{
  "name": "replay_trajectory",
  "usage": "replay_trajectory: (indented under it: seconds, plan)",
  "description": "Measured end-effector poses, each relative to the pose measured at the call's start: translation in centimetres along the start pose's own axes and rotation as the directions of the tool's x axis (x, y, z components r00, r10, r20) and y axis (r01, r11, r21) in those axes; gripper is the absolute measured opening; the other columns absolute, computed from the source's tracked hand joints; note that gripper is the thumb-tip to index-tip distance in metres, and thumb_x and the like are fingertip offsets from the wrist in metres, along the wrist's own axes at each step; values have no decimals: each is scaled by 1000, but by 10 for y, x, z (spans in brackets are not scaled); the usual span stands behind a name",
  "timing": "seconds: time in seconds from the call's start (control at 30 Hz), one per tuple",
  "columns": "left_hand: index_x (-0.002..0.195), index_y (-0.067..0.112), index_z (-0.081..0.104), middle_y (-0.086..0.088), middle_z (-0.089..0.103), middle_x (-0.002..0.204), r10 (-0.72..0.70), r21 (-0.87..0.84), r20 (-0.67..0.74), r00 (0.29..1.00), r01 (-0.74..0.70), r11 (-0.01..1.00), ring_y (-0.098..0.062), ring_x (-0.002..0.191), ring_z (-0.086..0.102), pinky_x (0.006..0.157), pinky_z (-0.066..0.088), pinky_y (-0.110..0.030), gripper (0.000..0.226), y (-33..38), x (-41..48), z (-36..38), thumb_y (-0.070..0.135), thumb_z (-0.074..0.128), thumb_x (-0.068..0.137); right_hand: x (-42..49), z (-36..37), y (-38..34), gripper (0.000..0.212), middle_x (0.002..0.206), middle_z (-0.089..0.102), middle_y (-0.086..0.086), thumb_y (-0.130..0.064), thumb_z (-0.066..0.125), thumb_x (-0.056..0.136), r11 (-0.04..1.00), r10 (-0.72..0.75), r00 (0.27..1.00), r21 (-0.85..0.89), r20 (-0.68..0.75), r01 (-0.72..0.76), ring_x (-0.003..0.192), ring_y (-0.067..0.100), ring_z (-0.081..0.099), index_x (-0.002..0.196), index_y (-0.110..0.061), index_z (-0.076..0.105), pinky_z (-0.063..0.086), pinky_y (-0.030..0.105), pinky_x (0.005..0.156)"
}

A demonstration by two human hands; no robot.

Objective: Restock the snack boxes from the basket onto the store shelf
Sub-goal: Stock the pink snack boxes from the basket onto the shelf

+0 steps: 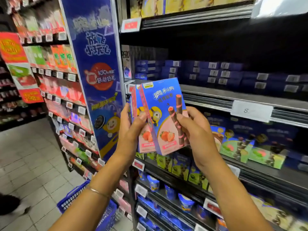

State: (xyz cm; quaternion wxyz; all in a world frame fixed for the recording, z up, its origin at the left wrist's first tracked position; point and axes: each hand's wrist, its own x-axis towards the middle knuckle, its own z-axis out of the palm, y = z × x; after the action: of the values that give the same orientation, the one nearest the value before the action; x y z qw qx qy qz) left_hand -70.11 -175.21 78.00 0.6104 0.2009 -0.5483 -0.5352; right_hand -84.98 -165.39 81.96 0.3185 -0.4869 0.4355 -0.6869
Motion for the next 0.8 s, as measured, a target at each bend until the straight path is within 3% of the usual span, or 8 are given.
replay_trajectory:
  seconds: [0.13, 0.27, 0.37, 0.5, 0.6, 0.67, 0.73, 0.8]
  plan:
    - [156, 13, 36, -19, 58, 147, 16, -19, 5, 1000, -16, 1000, -44, 132, 58, 108, 43, -72, 87, -1, 47, -29, 43, 73, 83, 41, 25, -1, 17, 91, 68, 9, -10, 58, 98, 997, 41, 999, 64, -14, -40, 79, 21, 63, 109, 1, 64, 48, 27, 61]
    - [159, 18, 34, -16, 55, 151, 41, -85, 21, 999, -39, 996, -44, 138, 53, 112, 38, -72, 95, -6, 87, -62, 46, 77, 79, 96, 45, -8, 11, 68, 66, -4, -2, 51, 100, 992, -25, 990, 117, -136, 42, 58, 8, 63, 95, -5, 61, 49, 20, 51]
    - [157, 16, 36, -17, 55, 151, 61, -131, 50, 997, -54, 990, -44, 139, 51, 115, 37, -69, 102, -10, 106, -81, 53, 85, 76, 145, 57, -9, 7, 70, 64, -1, -3, 54, 100, 986, -79, 954, 117, -290, 117, 58, 11, 58, 103, -1, 59, 49, 23, 54]
    - [157, 9, 34, -25, 53, 150, 60, -187, 67, 996, -47, 981, -39, 131, 57, 107, 47, -56, 111, -16, 117, -93, 57, 87, 72, 206, 69, 6, 23, 100, 71, 19, 1, 67, 91, 993, -112, 905, -64, -410, 94, 82, 24, 66, 113, 4, 61, 58, 44, 76]
    - [156, 2, 31, -30, 49, 151, 54, -234, 121, 991, -25, 972, -47, 137, 50, 114, 35, -71, 110, -24, 123, -97, 54, 85, 75, 238, 72, 18, 19, 93, 75, 12, 0, 71, 81, 967, -148, 899, -251, -413, 44, 70, 14, 71, 91, -14, 63, 58, 32, 59]
    - [156, 1, 30, -32, 47, 151, 51, -253, 154, 987, -10, 967, -56, 141, 41, 114, 27, -78, 109, -26, 131, -98, 52, 85, 77, 256, 72, 23, 15, 88, 76, 8, -7, 70, 75, 936, -155, 899, -351, -409, 2, 71, 14, 73, 82, -18, 63, 60, 37, 60]
    - [156, 0, 30, -33, 45, 152, 61, -247, 182, 981, -14, 969, -58, 141, 38, 113, 26, -80, 106, -26, 136, -97, 51, 84, 80, 272, 72, 27, 17, 92, 75, 5, -14, 73, 74, 893, -147, 903, -447, -404, -55, 81, 18, 75, 90, -15, 65, 63, 42, 74]
    - [155, -1, 30, -34, 44, 152, 91, -246, 212, 973, -37, 969, -59, 141, 37, 112, 26, -81, 103, -25, 141, -95, 49, 82, 82, 284, 76, 30, 32, 99, 72, 3, -22, 78, 76, 820, -163, 914, -566, -371, -83, 82, 13, 71, 103, -12, 63, 59, 27, 67]
